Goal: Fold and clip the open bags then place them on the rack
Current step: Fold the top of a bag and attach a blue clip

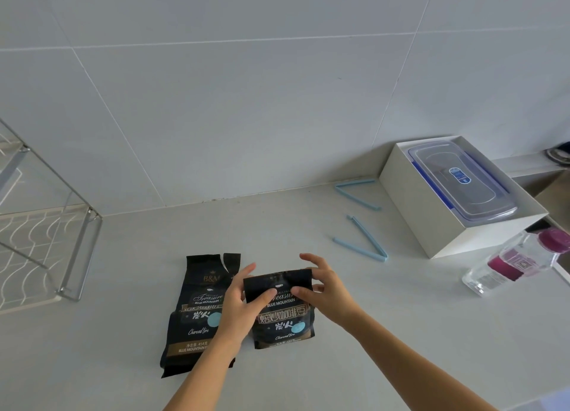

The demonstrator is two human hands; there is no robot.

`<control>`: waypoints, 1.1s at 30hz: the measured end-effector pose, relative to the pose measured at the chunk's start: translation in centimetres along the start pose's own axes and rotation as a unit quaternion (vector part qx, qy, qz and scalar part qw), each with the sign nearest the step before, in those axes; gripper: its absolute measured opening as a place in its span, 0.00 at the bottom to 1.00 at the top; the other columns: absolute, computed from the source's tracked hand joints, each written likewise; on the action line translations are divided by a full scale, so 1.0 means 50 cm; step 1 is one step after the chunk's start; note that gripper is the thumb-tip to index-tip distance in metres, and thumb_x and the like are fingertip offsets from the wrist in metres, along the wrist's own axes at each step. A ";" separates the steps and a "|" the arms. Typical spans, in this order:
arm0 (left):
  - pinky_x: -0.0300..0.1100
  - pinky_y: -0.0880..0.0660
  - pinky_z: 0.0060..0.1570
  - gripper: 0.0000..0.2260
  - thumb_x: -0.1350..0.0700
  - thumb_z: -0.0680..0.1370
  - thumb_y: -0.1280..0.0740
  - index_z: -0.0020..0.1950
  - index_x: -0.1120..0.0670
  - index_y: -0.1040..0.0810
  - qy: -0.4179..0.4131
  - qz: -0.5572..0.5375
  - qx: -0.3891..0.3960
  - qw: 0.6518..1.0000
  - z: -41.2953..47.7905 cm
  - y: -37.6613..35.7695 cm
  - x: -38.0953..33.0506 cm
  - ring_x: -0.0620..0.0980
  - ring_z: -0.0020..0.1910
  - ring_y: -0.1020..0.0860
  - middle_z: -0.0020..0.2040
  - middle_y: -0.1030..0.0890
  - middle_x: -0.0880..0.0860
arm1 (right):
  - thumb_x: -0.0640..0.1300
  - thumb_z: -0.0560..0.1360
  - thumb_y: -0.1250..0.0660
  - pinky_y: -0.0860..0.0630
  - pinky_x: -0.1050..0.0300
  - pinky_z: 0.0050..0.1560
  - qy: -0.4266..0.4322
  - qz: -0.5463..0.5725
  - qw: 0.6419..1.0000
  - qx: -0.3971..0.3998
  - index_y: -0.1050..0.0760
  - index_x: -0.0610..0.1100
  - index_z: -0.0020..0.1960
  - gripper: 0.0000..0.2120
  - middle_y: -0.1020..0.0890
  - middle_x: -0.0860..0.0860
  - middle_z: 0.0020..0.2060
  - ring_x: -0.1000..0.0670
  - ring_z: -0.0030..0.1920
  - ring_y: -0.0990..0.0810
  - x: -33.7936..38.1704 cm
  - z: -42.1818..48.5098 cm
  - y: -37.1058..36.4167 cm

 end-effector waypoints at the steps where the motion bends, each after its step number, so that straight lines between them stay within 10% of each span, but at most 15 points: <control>1: 0.39 0.20 0.40 0.24 0.57 0.68 0.25 0.62 0.45 0.27 0.015 -0.016 0.005 1.000 0.000 -0.003 0.006 0.49 0.50 0.19 0.53 0.19 0.51 | 0.42 0.72 0.28 0.21 0.65 0.44 -0.014 0.027 1.000 0.003 0.19 0.44 0.52 0.09 0.33 0.51 0.68 0.56 0.51 0.21 -0.006 -0.001 -0.003; 6: 0.35 0.22 0.33 0.10 0.58 0.69 0.26 0.42 0.42 0.19 0.033 -0.041 0.030 0.998 -0.011 -0.017 0.010 0.46 0.41 0.16 0.40 0.14 0.48 | 0.43 0.71 0.28 0.20 0.61 0.46 -0.061 0.080 0.994 0.035 0.20 0.46 0.52 0.09 0.33 0.55 0.67 0.57 0.51 0.20 -0.021 -0.005 -0.022; 12: 0.40 0.21 0.43 0.15 0.58 0.71 0.28 0.57 0.48 0.22 0.037 -0.019 0.051 0.998 -0.007 -0.020 0.002 0.49 0.50 0.18 0.49 0.17 0.52 | 0.40 0.72 0.29 0.19 0.55 0.49 -0.065 0.070 0.995 -0.003 0.21 0.45 0.53 0.09 0.20 0.50 0.56 0.49 0.52 0.19 -0.022 -0.003 -0.016; 33: 0.32 0.23 0.30 0.05 0.55 0.69 0.25 0.42 0.51 0.19 0.018 0.007 0.003 1.000 -0.004 -0.017 -0.013 0.47 0.38 0.16 0.37 0.14 0.48 | 0.45 0.73 0.30 0.18 0.46 0.46 -0.068 0.014 0.995 -0.068 0.19 0.42 0.48 0.07 0.14 0.48 0.41 0.49 0.41 0.15 -0.024 0.020 -0.017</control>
Point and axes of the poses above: each hand's wrist, its own z-axis towards the middle knuckle, its own y-axis out of the back of the hand, x = y × z, the point moved 10 cm from there along z, towards the middle knuckle
